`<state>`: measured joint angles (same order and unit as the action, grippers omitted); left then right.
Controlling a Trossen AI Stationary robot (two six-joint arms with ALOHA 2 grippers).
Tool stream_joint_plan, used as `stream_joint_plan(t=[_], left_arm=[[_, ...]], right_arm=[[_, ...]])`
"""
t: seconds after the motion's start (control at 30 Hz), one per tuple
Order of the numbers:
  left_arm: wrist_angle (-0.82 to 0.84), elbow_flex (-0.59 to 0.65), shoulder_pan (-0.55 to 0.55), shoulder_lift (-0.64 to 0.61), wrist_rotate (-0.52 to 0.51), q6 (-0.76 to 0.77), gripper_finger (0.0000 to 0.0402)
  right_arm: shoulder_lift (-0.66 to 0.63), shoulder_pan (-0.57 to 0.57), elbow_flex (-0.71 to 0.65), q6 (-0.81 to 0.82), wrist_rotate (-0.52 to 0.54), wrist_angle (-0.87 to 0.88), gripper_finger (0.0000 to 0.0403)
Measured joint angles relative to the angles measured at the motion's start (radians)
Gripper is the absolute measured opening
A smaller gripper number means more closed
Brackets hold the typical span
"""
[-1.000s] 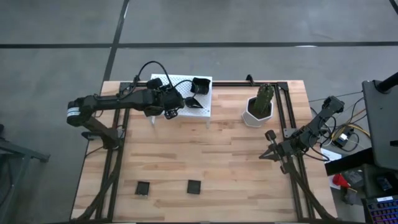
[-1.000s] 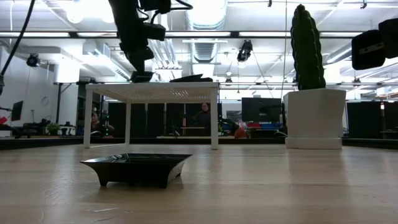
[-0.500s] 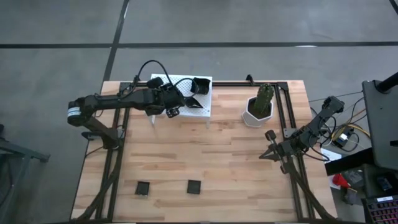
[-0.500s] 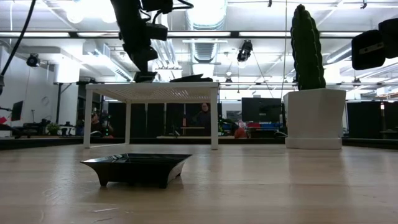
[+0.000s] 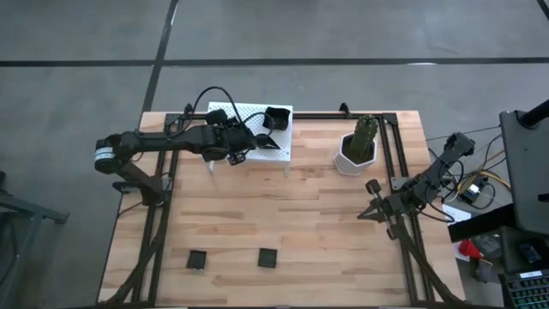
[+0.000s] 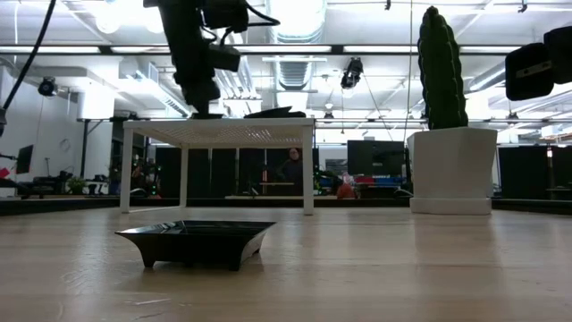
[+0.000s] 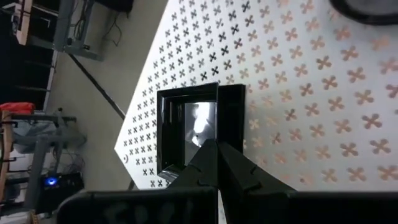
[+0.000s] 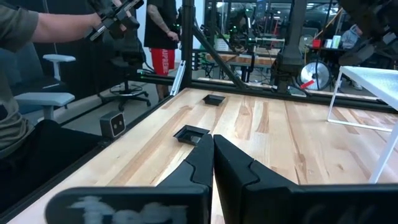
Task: Pick & Place Mini shaped plates
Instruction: Stack the square plate on top of the other square plates on the shelf
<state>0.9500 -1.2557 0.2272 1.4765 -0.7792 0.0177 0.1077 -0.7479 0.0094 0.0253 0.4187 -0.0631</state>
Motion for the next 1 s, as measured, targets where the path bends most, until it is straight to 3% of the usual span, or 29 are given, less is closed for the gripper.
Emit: stream_joint_plan(t=[0.57,1.0], left_arm=[[-0.024,0.015,-0.002,-0.002,0.001,0.029,0.0002],[-0.020,0.002,-0.022,-0.011,0.036,0.013,0.0083]], right_arm=[[0.000,0.000,0.000,-0.002,0.000,0.000,0.0008],[-0.001,0.000,0.000,-0.002,0.000,0.000,0.0008]])
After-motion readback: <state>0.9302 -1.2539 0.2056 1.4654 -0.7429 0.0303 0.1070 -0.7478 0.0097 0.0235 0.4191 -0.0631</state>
